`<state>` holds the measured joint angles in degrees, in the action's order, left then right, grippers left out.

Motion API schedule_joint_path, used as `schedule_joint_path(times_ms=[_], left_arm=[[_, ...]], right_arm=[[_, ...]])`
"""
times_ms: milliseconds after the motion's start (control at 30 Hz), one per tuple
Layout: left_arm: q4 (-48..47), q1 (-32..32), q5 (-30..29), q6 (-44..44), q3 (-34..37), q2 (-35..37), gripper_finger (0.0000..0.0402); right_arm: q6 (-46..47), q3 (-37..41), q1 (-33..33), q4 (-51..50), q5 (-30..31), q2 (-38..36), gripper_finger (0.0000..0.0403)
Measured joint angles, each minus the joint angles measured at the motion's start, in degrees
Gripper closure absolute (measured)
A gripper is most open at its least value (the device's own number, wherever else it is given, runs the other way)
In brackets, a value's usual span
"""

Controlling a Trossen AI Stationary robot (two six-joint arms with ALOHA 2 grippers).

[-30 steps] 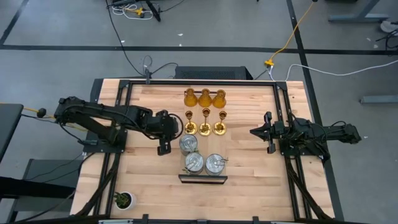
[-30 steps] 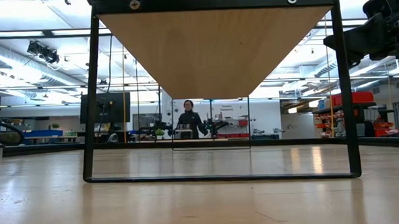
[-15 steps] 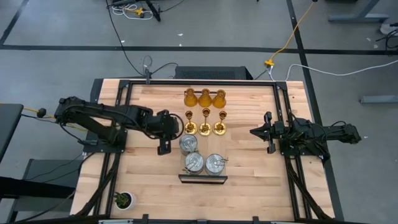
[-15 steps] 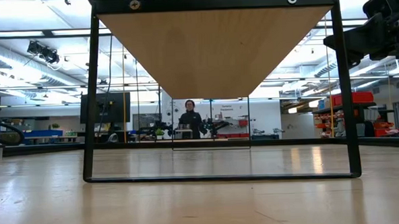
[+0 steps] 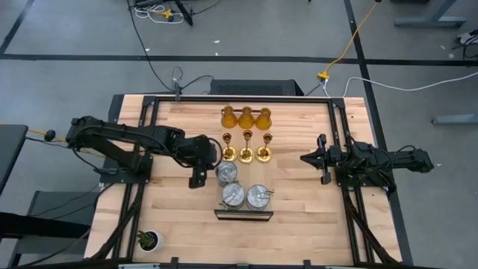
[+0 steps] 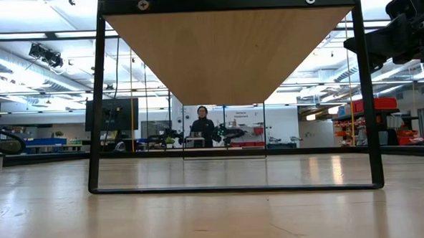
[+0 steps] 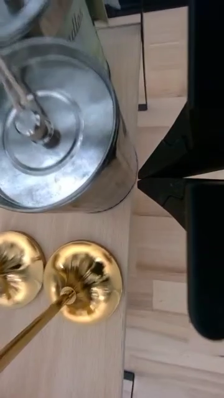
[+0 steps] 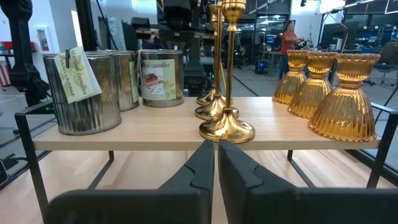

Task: Pick & Place candle stick holders
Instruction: Put the scented candle on the shelf

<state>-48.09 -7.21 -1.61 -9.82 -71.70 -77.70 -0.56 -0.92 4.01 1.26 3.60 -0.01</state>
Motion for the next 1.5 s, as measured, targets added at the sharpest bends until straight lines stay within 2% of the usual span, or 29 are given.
schedule_joint_path(times_ms=[467, 833, 967, 1167, 1500], left_arm=[[7.6, 0.0, 4.4, 0.8, 0.0, -2.3, 0.04], [11.2, 0.0, 4.5, 3.2, 0.0, -4.0, 0.0399], [11.7, 0.0, 2.6, 3.5, 0.0, -4.2, 0.04], [11.7, 0.1, -3.5, 4.6, 0.0, -4.2, 0.0399], [14.0, 0.3, -6.7, 4.6, 0.0, -4.2, 0.0399]], right_arm=[[0.0, 0.0, 0.0, 0.0, 0.0, 0.0, 0.0376], [0.0, 0.0, 0.0, 0.0, 0.0, 0.0, 0.0376], [0.0, 0.0, 0.0, 0.0, 0.0, 0.0, 0.0376], [0.0, 0.0, 0.0, 0.0, 0.0, 0.0, 0.0376], [0.0, 0.0, 0.0, 0.0, 0.0, 0.0, 0.0376]])
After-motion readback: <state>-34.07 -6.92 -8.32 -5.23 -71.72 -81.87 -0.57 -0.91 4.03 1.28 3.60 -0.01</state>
